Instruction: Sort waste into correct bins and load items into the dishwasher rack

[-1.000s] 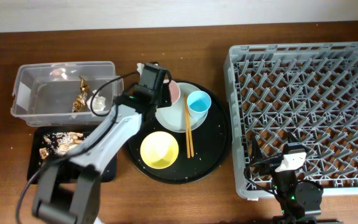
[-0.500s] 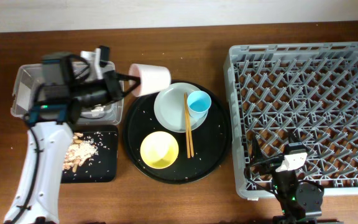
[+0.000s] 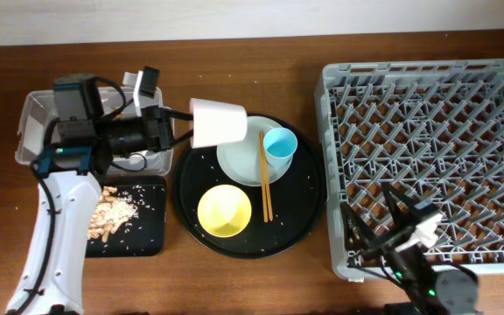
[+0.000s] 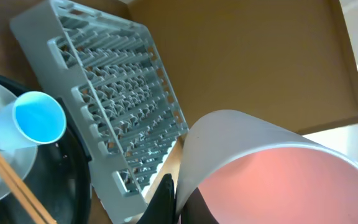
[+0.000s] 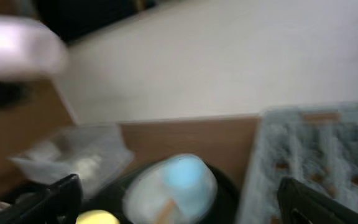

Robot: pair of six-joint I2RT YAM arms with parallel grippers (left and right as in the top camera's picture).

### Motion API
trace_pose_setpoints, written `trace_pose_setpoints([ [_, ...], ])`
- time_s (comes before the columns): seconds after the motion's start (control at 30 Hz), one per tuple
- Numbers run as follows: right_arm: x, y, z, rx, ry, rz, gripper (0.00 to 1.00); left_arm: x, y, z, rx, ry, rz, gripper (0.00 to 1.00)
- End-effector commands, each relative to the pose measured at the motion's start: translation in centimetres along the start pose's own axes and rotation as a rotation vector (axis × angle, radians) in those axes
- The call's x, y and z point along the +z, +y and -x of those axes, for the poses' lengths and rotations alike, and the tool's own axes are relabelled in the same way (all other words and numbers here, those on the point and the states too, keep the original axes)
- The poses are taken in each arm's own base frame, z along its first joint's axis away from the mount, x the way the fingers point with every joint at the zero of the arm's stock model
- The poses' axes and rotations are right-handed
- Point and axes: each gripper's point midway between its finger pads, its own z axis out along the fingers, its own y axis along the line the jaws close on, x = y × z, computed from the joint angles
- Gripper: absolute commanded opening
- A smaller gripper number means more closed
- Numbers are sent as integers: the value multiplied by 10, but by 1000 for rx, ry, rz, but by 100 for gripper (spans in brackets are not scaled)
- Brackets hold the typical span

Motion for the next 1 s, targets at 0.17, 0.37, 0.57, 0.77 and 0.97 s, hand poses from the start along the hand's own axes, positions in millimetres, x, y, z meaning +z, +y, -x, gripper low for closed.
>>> trace_pose_setpoints([
  [0.17,-5,99,96,131,255,340,98,22,-28,-19,65,97,-99,1],
  [0.37,22,138,108,235,457,804,98,29,-51,-32,114,172,-219,0],
  [0.57,33,137,102,262,515,1019,98,39,-59,-39,146,204,-242,0],
  [0.77,55,121,85,358,573,992,96,51,-69,-47,207,235,-272,0],
  [0.97,64,115,81,360,569,940,96,63,-71,-54,213,257,-267,0],
])
